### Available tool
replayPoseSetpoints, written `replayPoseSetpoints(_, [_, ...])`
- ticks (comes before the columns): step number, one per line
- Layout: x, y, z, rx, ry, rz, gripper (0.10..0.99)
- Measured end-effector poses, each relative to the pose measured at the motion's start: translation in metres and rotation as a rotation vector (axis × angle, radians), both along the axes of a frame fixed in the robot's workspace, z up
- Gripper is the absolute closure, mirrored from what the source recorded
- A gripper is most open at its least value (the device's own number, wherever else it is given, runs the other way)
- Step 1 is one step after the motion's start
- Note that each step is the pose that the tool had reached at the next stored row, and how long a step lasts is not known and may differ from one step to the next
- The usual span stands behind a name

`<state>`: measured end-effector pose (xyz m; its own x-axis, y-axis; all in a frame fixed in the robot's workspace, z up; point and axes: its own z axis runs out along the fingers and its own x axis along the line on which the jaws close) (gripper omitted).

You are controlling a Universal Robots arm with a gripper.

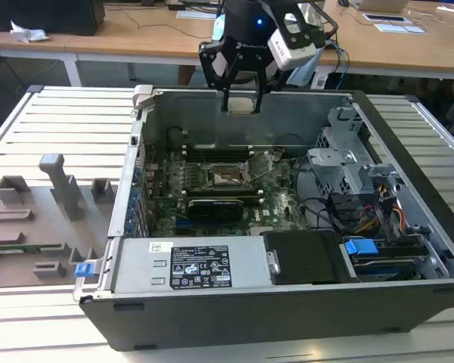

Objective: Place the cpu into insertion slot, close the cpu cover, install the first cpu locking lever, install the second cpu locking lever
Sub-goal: 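Place the cpu into insertion slot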

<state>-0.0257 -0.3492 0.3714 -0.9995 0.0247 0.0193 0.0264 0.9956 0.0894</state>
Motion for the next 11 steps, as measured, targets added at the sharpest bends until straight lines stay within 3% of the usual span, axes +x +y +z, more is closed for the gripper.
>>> replayPoseSetpoints(11, [0.0,0.0,-0.0114,-0.002,0.0,0.0,0.545])
